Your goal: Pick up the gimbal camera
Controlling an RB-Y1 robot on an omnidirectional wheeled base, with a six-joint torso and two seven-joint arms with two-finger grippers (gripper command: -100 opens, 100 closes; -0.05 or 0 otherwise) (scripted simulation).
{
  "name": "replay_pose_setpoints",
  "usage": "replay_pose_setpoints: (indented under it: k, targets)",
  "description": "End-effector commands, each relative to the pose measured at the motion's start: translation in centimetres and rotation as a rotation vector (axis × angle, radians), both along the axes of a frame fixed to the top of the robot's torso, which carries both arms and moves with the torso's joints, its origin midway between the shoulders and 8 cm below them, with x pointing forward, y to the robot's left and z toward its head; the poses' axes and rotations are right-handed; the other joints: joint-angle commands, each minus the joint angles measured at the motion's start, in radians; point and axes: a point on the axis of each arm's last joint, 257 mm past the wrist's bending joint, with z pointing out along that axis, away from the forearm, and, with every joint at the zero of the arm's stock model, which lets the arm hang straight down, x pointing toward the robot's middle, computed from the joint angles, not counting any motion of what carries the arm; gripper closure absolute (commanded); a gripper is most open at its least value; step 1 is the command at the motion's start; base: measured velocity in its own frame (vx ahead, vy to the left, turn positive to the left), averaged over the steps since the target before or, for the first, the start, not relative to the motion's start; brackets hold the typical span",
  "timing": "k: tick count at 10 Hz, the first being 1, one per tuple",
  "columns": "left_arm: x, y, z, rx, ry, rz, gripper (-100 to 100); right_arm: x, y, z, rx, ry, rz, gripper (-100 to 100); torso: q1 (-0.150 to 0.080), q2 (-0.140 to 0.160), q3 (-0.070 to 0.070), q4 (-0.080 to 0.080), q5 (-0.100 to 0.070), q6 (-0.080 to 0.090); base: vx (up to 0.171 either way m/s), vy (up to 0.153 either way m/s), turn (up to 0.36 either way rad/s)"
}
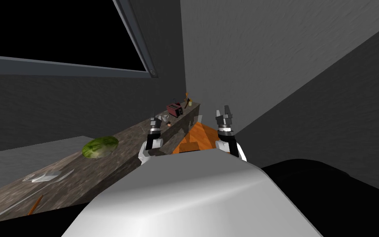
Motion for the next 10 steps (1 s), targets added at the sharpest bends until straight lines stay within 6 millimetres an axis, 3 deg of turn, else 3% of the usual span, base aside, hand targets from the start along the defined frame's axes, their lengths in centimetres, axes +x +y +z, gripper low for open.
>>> replay_pose_setpoints:
  k: [1,10]
  targets:
    - [2.0,0.9,-0.9,-0.007,0.049,0.0,-100,0.0,0.0,0.0,0.0,0.0,0.0,0,0.0,0.0,0.0,0.0,0.0,0.0,-0.067,-0.062,0.035]
    - [9.7,4.1,-5.7,-0.038,0.261,0.034,-100,0.0,0.0,0.0,0.0,0.0,0.0,0,0.001,-0.001,-0.001,0.0,0.0,0.0,-0.04,-0.035,0.01]
